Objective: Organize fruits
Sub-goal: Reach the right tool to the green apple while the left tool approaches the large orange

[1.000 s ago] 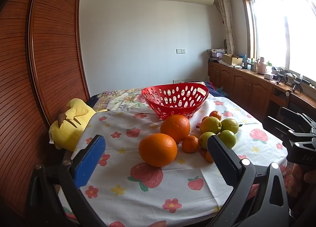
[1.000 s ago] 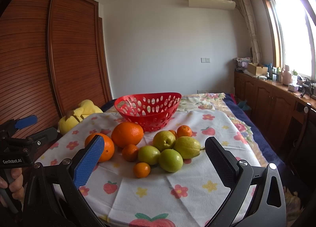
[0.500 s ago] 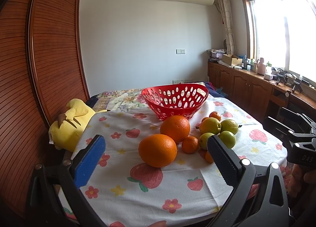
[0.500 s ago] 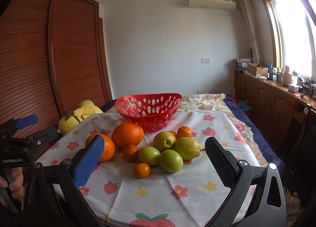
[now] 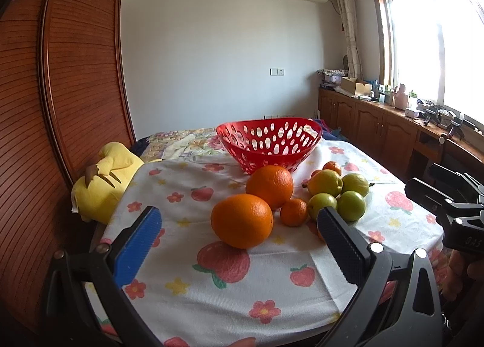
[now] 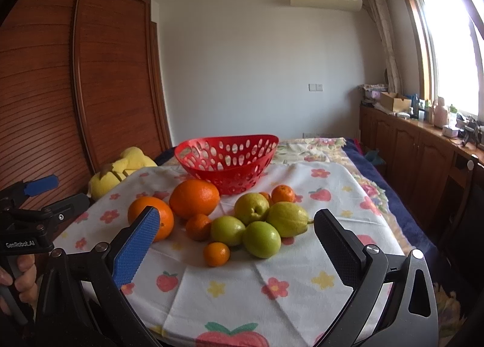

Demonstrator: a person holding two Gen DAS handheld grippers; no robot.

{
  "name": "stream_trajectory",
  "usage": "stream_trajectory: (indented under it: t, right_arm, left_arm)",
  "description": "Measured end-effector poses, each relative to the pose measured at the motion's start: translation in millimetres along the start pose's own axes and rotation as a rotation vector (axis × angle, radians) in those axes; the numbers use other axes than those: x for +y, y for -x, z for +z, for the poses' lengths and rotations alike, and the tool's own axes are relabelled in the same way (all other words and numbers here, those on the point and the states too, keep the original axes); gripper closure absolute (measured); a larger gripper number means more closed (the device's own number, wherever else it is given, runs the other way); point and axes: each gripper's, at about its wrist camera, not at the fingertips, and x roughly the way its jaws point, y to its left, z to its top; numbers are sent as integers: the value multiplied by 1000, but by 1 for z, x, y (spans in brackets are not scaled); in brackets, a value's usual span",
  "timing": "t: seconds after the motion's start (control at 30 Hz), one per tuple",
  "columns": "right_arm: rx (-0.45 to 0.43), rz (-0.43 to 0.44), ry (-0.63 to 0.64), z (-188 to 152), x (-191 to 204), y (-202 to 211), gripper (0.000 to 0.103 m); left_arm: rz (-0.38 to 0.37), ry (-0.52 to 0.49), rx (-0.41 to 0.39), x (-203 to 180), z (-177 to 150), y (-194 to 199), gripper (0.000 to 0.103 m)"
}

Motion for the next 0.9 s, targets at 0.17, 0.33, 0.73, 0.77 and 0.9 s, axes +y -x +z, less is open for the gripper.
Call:
stream_trajectory:
  t: [0.17,0.33,0.73,0.77,0.9]
  right_arm:
    - [14,8,-6,-3,-3,-4,0]
    - [28,7,-3,-7,-6,-14,0]
    - [147,87,57,-29,-7,-69,15]
    - [152,86,62,-30,-8,-72,16]
    - [188,89,61,-31,-17,-89,21]
  left_arm:
    - [-4,2,23,2,-9,-15,0]
    - [-19,-4,46,4,-19,-32,0]
    - [-73,17,117,18,-26,-73,1]
    - [-73,16,121,19,-26,-76,1]
    - [-80,10,141,21,-25,-90,1]
